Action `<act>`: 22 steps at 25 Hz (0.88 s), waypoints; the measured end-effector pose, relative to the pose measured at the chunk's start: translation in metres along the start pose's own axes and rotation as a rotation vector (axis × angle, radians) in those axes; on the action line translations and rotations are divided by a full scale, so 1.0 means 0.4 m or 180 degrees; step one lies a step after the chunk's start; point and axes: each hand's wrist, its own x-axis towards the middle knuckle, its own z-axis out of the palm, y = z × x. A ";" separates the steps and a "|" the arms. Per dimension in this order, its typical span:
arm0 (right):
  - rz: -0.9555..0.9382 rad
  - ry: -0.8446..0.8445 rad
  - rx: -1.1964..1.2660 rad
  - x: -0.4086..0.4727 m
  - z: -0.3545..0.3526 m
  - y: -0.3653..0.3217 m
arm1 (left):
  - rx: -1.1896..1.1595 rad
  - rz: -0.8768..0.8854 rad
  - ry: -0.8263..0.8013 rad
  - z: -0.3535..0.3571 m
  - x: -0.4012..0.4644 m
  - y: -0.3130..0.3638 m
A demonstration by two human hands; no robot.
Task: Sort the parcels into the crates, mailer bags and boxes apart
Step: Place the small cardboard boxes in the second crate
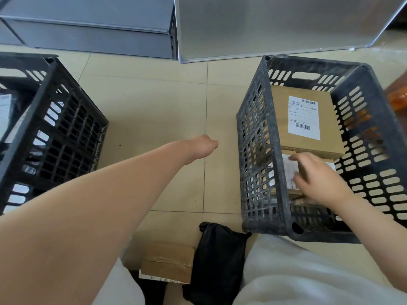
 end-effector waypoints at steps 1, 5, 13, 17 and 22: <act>0.0456 0.0417 0.0024 -0.002 0.002 0.021 | 0.0025 0.0003 -0.0004 0.001 0.000 -0.001; 0.2768 0.0336 0.0432 -0.004 0.005 0.118 | 0.0159 -0.0009 -0.0020 0.007 -0.002 0.001; 0.2614 0.0049 0.1305 0.011 0.026 0.105 | 0.0178 -0.0091 -0.0092 0.008 0.006 -0.007; 0.2443 0.0007 0.1289 0.000 0.016 0.101 | 0.0170 -0.0089 -0.0098 0.008 0.012 -0.013; 0.2369 -0.0042 0.1351 -0.012 -0.002 0.077 | 0.0149 -0.0104 -0.0116 0.010 0.017 -0.017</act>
